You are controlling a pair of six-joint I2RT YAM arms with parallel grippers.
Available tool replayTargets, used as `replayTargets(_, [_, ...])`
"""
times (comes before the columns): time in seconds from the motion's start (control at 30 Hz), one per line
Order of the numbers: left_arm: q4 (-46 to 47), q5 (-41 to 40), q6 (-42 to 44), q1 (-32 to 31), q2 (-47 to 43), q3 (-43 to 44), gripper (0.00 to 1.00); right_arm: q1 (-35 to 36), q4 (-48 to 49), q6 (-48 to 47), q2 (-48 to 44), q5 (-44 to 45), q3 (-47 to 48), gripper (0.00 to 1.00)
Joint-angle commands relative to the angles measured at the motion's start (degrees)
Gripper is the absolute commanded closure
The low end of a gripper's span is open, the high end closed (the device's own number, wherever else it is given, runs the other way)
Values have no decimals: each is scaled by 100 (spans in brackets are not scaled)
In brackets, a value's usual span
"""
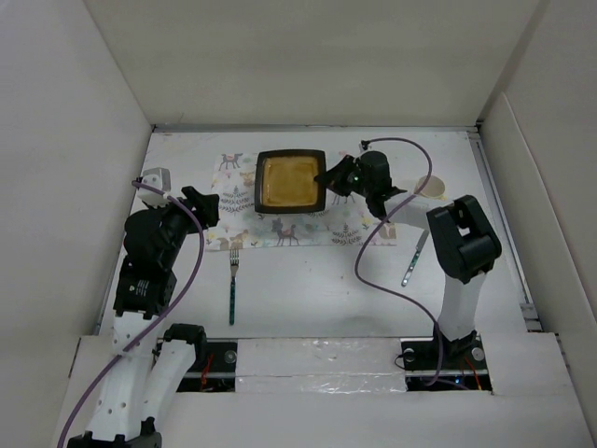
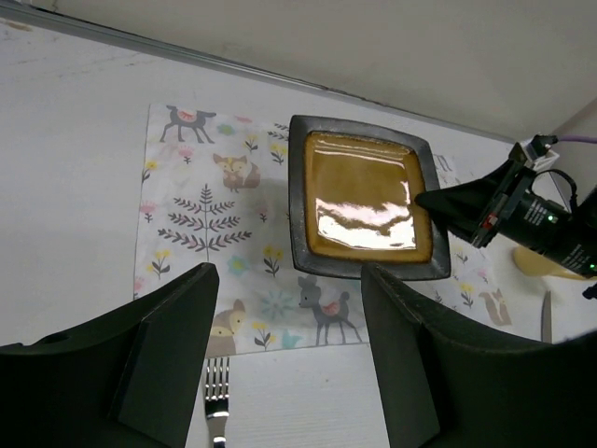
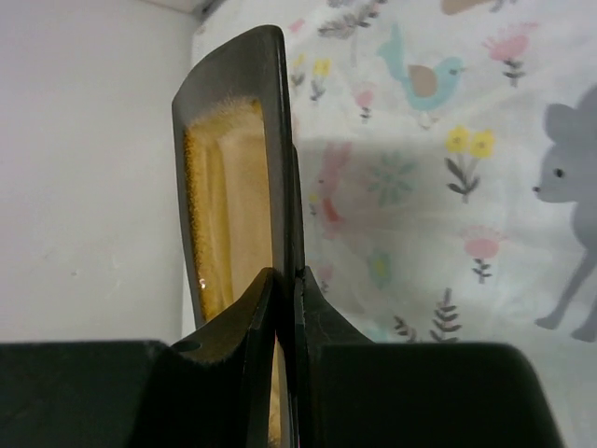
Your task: Set the dinner table for one person
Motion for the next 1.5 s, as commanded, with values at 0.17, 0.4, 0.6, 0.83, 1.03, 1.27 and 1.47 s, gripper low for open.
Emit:
replayTargets(0.17, [152,127,11,-9,-40,49,41,-276,223,27,406,-639,950,100])
replayTargets(0.4, [152,101,12,-9,-40,40,41,-329,-85,-158,775,-674,1179,100])
replayTargets(0.6, [169,110,20,-9,-13,40,41,-381,-208,-237,1153,-805,1240,100])
replayTargets(0.83, [170,101,20,-9,13,32,41,-434,-341,-387,1154,-692,1074,60])
replayTargets(1.03, [152,84,29,-9,13,40,41,-487,-1069,-1036,680,-220,1100,42])
replayTargets(1.27, [143,127,20,-9,-31,40,41,-627,-1781,-2011,-523,503,599,52])
replayTargets(1.47, [178,347,20,-9,-153,40,72,-1407,-2588,-2547,-2437,2143,-208,100])
